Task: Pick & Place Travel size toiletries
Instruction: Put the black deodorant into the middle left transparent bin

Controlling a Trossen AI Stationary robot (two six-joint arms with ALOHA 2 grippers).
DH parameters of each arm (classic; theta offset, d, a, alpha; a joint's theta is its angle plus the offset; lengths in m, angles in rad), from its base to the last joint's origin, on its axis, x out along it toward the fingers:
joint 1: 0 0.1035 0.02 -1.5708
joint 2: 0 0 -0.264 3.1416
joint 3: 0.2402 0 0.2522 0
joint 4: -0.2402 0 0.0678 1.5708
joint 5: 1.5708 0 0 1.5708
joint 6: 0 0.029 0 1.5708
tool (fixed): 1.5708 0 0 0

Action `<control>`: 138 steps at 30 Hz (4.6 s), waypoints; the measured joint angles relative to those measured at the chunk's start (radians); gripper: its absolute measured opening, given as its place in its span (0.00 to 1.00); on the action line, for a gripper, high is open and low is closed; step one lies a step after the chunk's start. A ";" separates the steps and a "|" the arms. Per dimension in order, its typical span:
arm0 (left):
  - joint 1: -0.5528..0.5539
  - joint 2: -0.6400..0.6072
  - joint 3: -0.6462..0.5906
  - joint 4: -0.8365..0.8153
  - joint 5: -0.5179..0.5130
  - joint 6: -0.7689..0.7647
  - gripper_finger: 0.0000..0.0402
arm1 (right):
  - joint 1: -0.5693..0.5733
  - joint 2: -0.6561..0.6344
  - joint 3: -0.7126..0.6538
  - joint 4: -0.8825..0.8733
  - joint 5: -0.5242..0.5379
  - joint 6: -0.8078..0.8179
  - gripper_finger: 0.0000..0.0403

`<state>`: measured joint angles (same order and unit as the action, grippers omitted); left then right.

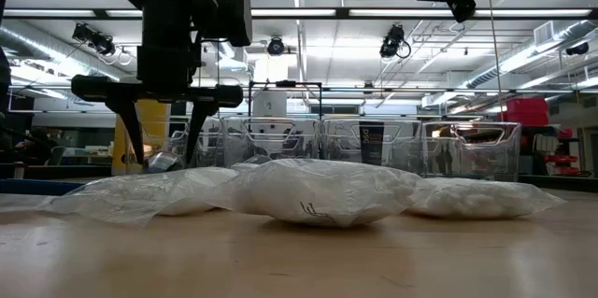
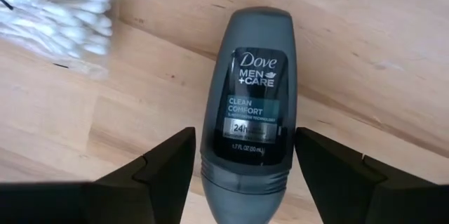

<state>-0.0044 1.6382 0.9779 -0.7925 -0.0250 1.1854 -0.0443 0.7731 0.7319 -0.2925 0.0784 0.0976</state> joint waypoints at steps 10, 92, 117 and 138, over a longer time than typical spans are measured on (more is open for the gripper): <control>0.000 0.054 -0.013 0.007 0.008 -0.017 0.63 | 0.000 0.000 0.000 -0.001 0.000 0.000 0.02; -0.060 0.068 0.144 -0.064 -0.024 -0.106 0.55 | 0.000 0.000 0.000 -0.003 -0.002 0.000 0.02; -0.087 0.068 0.411 0.006 -0.038 -0.497 0.55 | 0.000 0.000 0.000 -0.002 -0.002 0.000 0.02; 0.045 0.068 0.533 0.059 -0.114 -0.700 0.56 | 0.000 0.000 0.000 -0.002 -0.007 0.000 0.02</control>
<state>0.0410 1.7058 1.5109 -0.7338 -0.1387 0.4853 -0.0444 0.7730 0.7319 -0.2947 0.0715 0.0975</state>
